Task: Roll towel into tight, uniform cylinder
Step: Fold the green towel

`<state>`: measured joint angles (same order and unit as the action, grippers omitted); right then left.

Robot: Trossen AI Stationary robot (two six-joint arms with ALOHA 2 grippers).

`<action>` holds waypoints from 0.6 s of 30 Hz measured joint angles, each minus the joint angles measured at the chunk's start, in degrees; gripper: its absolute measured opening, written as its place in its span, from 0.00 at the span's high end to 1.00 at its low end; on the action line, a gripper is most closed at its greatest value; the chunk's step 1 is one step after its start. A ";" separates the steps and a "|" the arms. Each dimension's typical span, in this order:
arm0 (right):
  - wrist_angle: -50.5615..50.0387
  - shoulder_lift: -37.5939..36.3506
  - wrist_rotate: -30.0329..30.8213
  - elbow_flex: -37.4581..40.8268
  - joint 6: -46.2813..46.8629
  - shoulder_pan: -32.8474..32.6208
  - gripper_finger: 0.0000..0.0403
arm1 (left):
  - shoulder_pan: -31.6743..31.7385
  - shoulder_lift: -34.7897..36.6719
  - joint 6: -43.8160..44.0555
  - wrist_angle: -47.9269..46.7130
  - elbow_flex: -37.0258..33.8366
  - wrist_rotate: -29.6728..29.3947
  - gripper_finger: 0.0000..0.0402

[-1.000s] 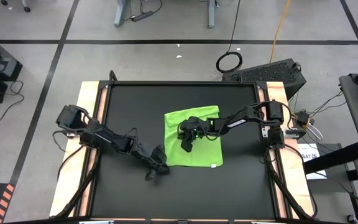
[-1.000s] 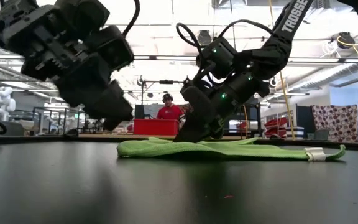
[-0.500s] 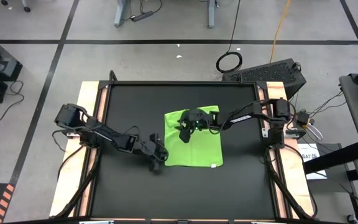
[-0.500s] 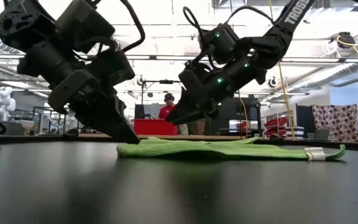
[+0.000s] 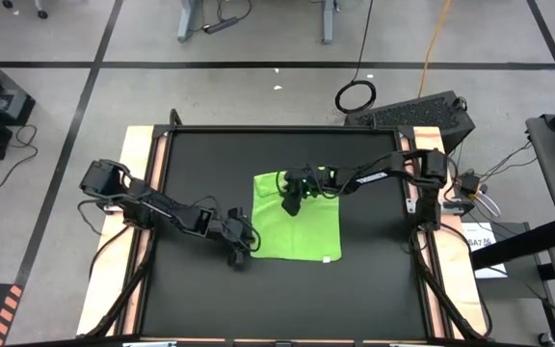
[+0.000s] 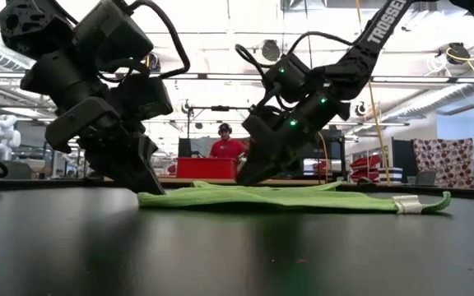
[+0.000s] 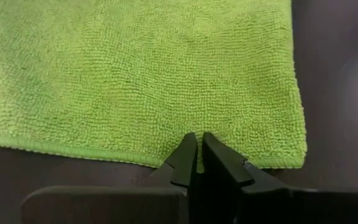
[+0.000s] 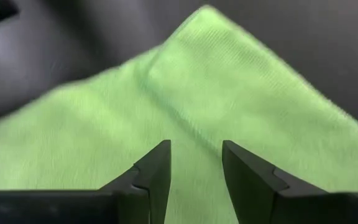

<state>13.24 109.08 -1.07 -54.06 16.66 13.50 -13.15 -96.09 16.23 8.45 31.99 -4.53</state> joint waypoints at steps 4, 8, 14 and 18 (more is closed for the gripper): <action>-8.69 -3.00 -0.72 -0.04 -3.77 0.04 0.67 | -0.18 1.04 1.13 -2.53 0.00 0.25 0.91; -18.24 -7.10 -0.54 -0.02 -7.15 0.08 0.67 | -0.33 4.48 0.06 -7.12 -0.36 0.66 0.91; -31.55 -10.99 -0.53 -0.04 -9.96 0.16 0.67 | -0.37 13.85 -0.95 -16.64 -0.93 -0.86 0.91; -38.72 -11.04 -0.53 0.44 -9.73 -0.84 0.67 | -0.36 19.96 1.16 -29.24 2.39 -11.71 0.91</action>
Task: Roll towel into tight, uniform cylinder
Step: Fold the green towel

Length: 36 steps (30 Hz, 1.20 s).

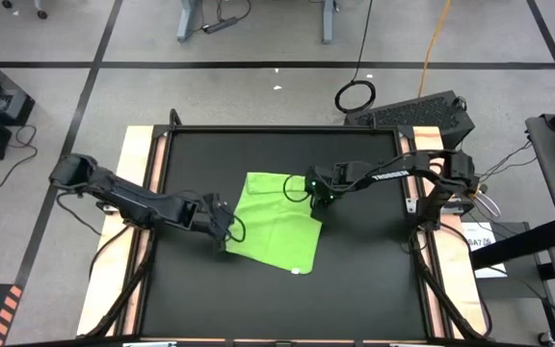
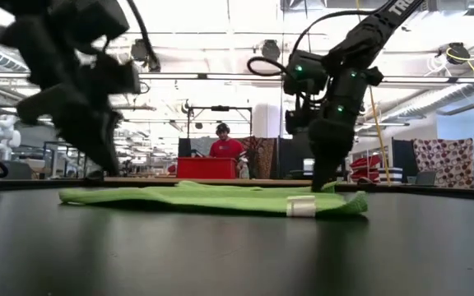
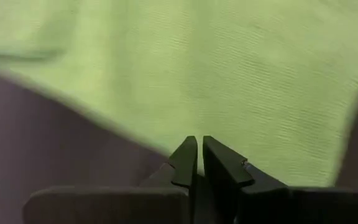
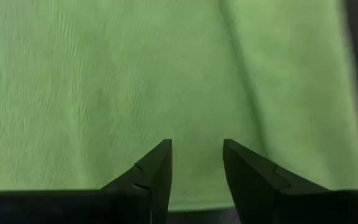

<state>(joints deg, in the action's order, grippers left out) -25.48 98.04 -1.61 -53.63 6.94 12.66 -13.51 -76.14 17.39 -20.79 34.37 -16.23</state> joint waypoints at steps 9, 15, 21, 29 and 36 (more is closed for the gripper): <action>4.30 0.09 -4.50 1.82 10.57 -9.03 0.67 | 0.04 1.52 -3.49 10.61 3.00 -2.69 0.91; 7.11 0.10 -8.97 1.31 22.27 -17.20 0.67 | 0.14 -4.03 -6.16 20.97 3.19 5.08 0.91; 4.27 -0.62 -9.42 0.95 26.73 -23.03 0.67 | -0.14 -11.90 -6.10 32.18 3.33 14.11 0.91; 9.52 -3.42 -9.06 0.72 29.21 -25.76 0.67 | -0.58 -22.69 -6.27 34.19 8.59 23.49 0.91; 4.56 -4.76 0.45 0.59 20.13 -24.84 0.67 | -2.83 -27.41 -8.98 26.63 12.76 25.17 0.91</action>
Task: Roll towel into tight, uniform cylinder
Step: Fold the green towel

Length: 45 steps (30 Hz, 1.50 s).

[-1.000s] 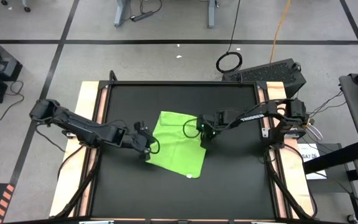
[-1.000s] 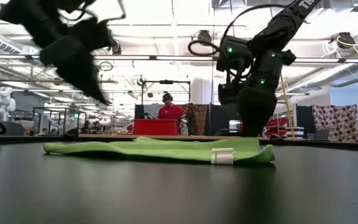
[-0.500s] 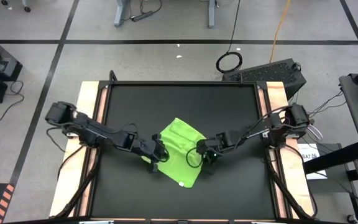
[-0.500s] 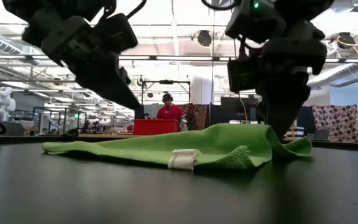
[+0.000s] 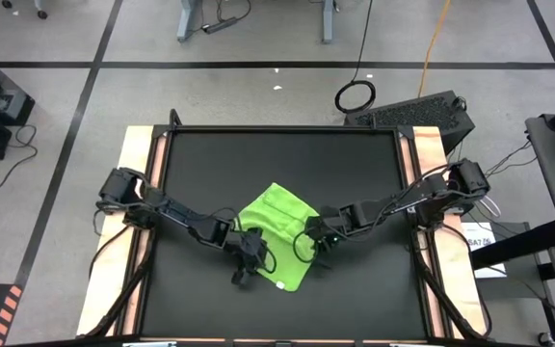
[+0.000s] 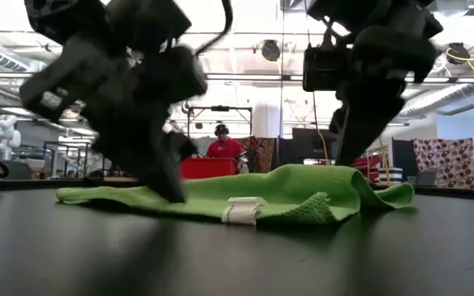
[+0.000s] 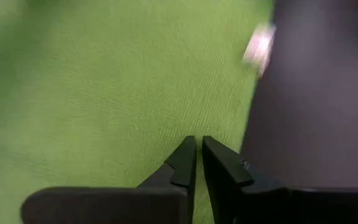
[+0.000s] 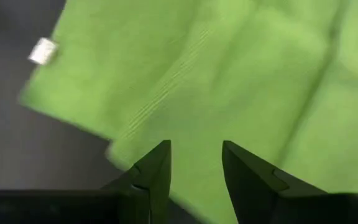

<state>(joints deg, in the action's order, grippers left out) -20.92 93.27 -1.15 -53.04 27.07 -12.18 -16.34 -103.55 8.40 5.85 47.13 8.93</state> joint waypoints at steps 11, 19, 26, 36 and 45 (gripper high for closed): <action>-1.03 0.42 2.85 -0.02 -8.36 2.91 0.67 | -3.24 2.57 -3.19 -21.51 0.90 1.92 0.92; -1.76 4.44 4.00 0.00 -10.16 3.81 0.67 | -5.21 7.15 -6.33 -37.33 0.63 -0.31 0.92; -3.51 5.19 6.00 0.00 -10.65 4.02 0.67 | -5.96 7.63 -7.87 -44.84 0.72 -2.87 0.92; -1.94 2.28 7.01 0.02 -9.87 4.63 0.67 | -6.04 8.00 -10.19 -50.25 0.83 -3.47 0.92; 13.69 0.26 6.82 -0.02 -17.18 6.09 0.62 | -6.87 8.06 -11.91 -52.46 0.83 -3.76 0.92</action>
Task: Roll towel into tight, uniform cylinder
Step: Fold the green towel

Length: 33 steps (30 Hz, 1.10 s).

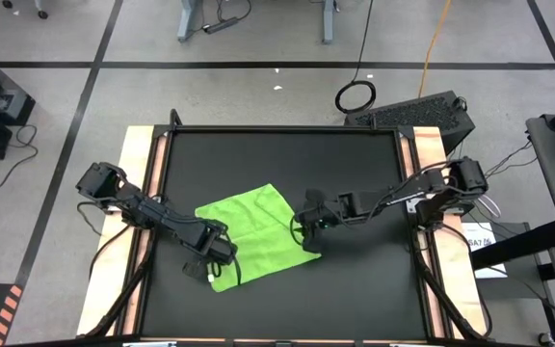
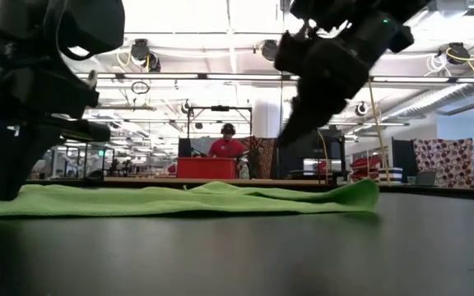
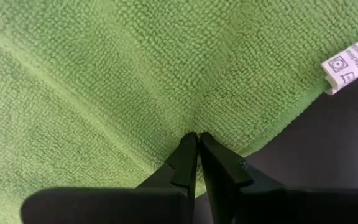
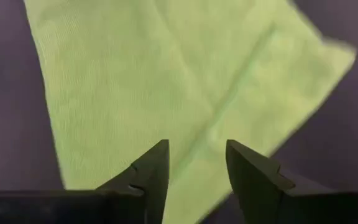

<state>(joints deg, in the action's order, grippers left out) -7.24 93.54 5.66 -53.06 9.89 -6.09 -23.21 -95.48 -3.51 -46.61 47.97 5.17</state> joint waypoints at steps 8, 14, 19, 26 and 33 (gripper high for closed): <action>12.14 6.88 -4.38 0.00 -7.36 4.74 0.52 | -0.17 -0.20 -1.96 -0.50 1.22 -2.17 0.92; 12.08 10.68 -6.02 0.00 -10.30 6.64 0.54 | -0.14 -0.20 -1.88 -0.64 1.27 -2.23 0.92; 9.77 11.68 -6.02 0.02 -12.08 7.67 0.61 | -0.12 -0.20 -1.90 -0.66 1.27 -2.32 0.92; 8.66 11.67 -7.21 0.00 -12.41 8.29 0.72 | -0.12 -0.20 -1.75 -0.69 1.29 -2.43 0.92; 7.91 11.67 -7.05 0.00 -11.09 8.24 0.83 | -0.06 -0.20 -1.33 -2.69 1.31 -3.94 0.92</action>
<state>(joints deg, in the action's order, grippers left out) 0.68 105.21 -1.39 -53.06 -1.20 2.15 -23.27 -95.68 -4.84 -49.30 49.28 1.23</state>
